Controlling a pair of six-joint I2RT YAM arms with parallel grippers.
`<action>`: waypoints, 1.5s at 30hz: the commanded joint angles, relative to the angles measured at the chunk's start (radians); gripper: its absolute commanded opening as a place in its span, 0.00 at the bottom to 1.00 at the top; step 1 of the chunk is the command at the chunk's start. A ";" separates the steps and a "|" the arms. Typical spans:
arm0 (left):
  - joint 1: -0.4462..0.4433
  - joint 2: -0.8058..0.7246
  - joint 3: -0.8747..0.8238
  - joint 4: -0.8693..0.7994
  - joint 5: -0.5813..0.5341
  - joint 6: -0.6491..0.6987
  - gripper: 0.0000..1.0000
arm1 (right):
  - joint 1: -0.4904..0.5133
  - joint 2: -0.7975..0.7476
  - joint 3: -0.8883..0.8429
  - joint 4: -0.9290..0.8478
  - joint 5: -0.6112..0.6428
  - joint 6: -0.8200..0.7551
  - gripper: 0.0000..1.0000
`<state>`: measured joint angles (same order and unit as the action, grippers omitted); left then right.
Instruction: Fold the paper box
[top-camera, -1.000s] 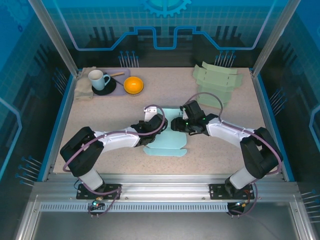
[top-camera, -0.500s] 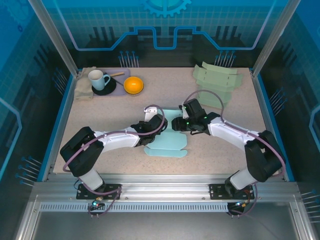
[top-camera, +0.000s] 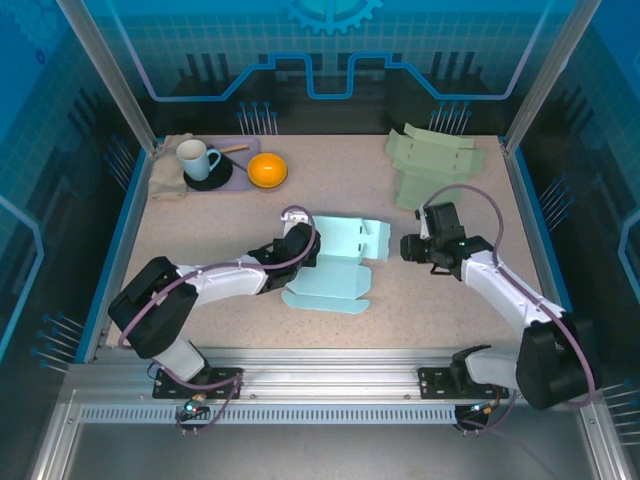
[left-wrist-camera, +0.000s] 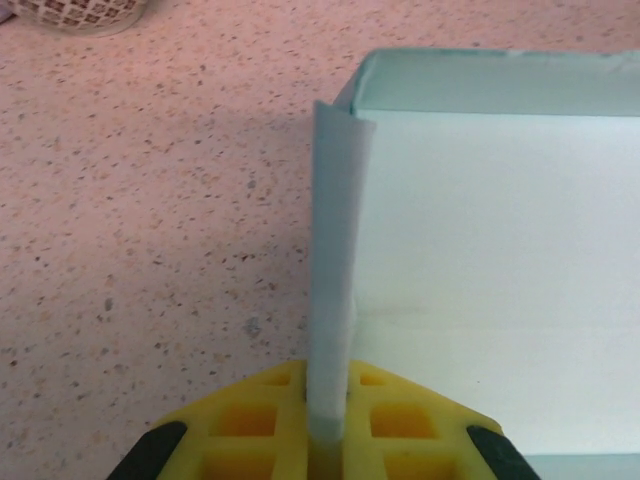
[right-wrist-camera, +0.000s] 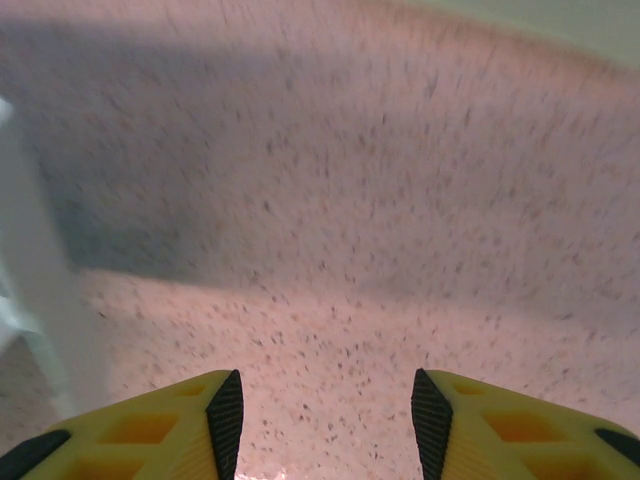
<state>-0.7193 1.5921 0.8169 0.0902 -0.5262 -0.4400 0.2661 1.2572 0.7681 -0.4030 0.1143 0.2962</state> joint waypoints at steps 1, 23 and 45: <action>0.011 -0.034 -0.015 0.095 0.107 0.037 0.00 | -0.009 0.031 -0.037 0.079 -0.116 -0.052 0.50; 0.012 -0.012 0.017 0.079 0.202 0.026 0.00 | 0.059 0.008 -0.068 0.348 -0.555 -0.085 0.48; 0.011 0.040 0.084 -0.047 0.134 -0.022 0.00 | 0.143 0.085 0.029 0.293 -0.472 0.067 0.50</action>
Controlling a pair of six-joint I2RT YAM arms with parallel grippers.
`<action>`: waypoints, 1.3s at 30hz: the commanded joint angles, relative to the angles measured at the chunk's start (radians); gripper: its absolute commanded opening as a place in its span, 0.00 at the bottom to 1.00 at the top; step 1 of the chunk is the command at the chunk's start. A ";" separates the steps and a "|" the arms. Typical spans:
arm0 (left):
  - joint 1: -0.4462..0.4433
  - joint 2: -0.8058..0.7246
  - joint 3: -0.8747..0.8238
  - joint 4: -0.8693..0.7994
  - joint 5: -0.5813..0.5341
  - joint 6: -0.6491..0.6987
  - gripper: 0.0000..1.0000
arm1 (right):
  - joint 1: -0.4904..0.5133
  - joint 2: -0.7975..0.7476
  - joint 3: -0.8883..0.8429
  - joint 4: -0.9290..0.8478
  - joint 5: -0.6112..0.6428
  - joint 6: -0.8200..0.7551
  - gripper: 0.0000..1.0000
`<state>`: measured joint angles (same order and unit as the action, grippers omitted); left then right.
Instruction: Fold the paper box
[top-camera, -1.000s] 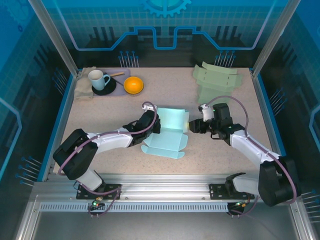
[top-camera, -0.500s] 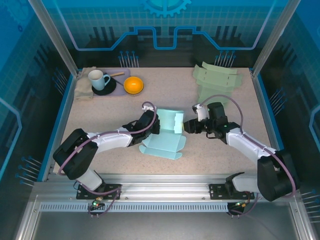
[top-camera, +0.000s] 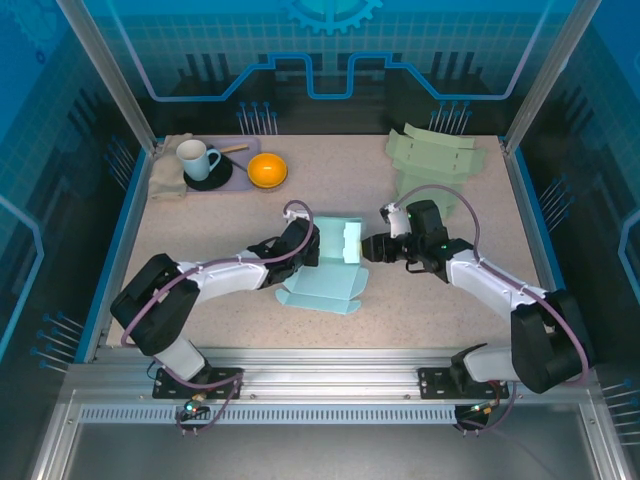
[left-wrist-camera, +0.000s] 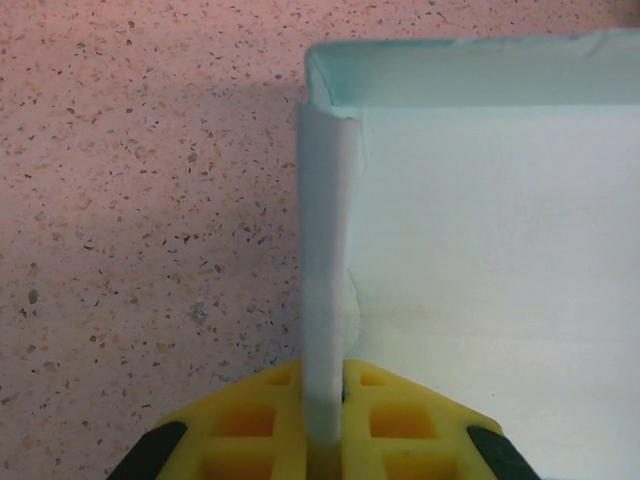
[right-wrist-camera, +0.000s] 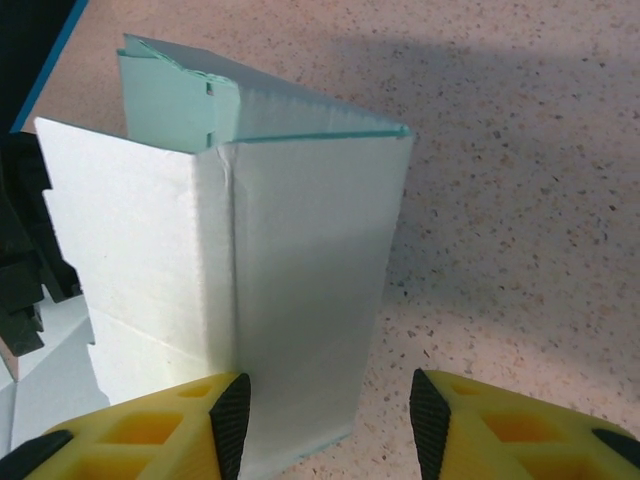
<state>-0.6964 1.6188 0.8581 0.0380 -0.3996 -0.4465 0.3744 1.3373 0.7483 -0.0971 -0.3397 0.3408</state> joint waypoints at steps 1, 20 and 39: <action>-0.012 0.011 0.040 0.004 0.004 -0.016 0.00 | 0.032 0.004 0.052 -0.032 -0.003 0.023 0.50; -0.011 -0.002 0.042 -0.016 -0.003 -0.017 0.00 | -0.043 0.064 0.007 0.019 -0.076 0.032 0.52; -0.012 0.136 0.228 -0.285 -0.038 -0.056 0.00 | 0.101 0.315 0.188 -0.160 0.367 0.055 0.37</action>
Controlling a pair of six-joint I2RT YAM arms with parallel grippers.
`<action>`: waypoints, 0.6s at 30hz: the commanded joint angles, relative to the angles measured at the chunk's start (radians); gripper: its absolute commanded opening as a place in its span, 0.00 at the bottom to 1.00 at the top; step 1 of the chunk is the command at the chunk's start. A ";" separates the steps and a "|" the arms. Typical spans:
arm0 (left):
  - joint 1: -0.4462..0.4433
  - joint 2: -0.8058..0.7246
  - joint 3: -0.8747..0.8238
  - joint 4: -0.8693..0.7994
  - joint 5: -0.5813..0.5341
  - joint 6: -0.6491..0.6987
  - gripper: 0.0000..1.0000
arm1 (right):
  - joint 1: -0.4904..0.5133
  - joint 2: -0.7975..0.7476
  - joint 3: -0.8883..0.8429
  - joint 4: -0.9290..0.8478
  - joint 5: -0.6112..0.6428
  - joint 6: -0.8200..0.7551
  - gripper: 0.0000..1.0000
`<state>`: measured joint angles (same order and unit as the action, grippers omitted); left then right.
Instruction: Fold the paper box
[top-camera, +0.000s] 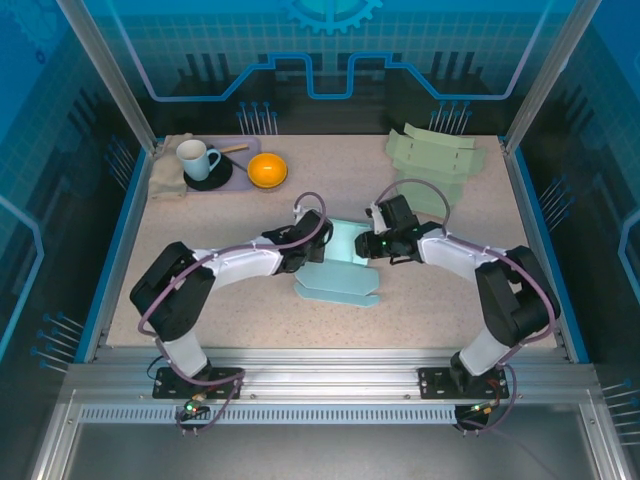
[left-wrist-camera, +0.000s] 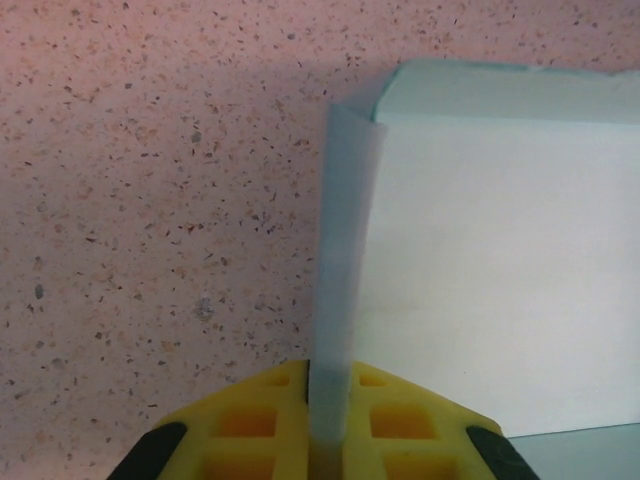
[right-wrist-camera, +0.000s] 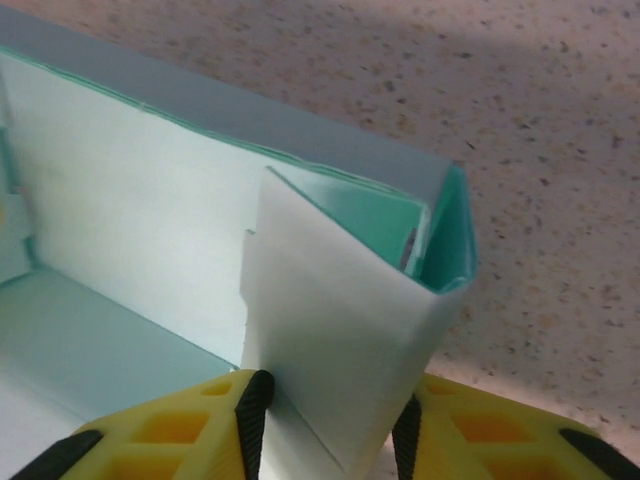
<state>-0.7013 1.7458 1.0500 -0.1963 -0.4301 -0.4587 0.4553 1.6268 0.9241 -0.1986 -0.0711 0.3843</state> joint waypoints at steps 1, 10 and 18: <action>-0.006 0.005 0.032 -0.047 -0.007 -0.049 0.00 | 0.021 0.029 0.009 -0.055 0.108 0.011 0.36; -0.017 -0.005 0.055 -0.103 -0.073 -0.090 0.00 | 0.091 0.099 0.077 -0.194 0.410 0.010 0.32; -0.022 -0.040 0.047 -0.150 -0.168 -0.116 0.00 | 0.123 0.119 0.075 -0.242 0.683 0.056 0.19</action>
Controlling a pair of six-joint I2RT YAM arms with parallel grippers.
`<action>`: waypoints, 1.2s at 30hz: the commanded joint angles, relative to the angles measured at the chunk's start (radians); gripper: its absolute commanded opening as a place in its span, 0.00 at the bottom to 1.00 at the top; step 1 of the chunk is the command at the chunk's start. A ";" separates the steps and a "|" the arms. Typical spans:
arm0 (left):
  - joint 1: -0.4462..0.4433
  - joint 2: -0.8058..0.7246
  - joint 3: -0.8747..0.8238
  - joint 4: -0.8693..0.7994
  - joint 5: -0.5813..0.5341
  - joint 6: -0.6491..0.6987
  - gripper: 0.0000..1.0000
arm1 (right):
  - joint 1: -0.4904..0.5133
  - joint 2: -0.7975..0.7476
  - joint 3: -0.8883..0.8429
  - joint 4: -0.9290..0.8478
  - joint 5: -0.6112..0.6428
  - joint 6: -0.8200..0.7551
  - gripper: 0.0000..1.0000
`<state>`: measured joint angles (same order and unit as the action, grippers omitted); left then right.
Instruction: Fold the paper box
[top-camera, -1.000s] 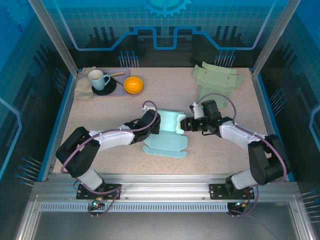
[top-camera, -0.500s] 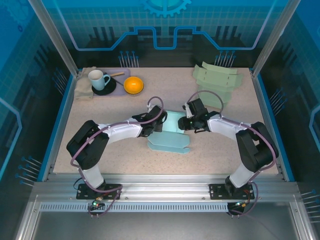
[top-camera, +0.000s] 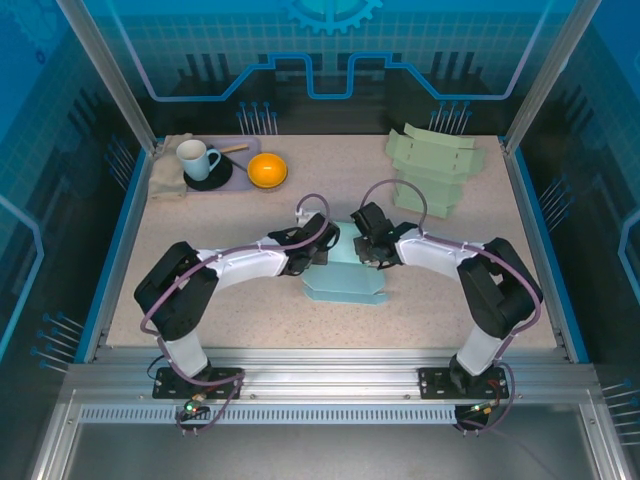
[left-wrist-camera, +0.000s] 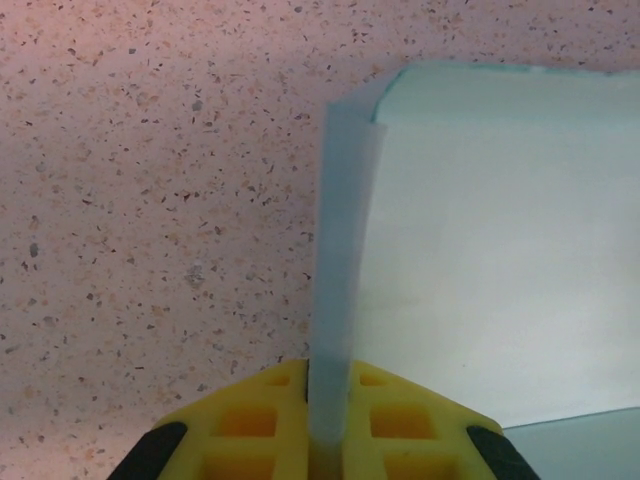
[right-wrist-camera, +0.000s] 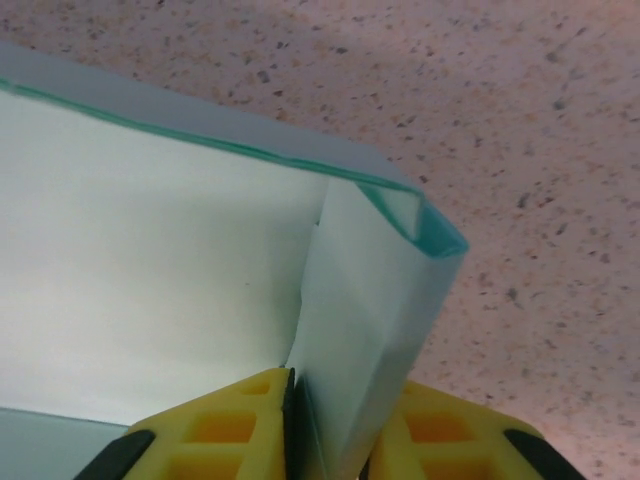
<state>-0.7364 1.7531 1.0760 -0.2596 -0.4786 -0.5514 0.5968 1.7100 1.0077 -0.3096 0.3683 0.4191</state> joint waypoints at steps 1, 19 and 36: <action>0.012 -0.047 0.021 -0.091 -0.127 -0.025 0.00 | -0.012 0.037 -0.009 -0.129 0.265 0.026 0.18; -0.009 -0.048 0.013 -0.070 -0.152 -0.035 0.00 | 0.040 -0.164 -0.143 0.147 -0.092 0.041 0.37; -0.010 -0.184 -0.206 0.360 0.011 0.251 0.00 | -0.181 -0.440 -0.036 -0.120 -0.415 -0.097 0.55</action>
<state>-0.7483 1.6348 0.9222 -0.0948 -0.5537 -0.4305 0.4599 1.2884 0.9260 -0.3340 0.0265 0.3912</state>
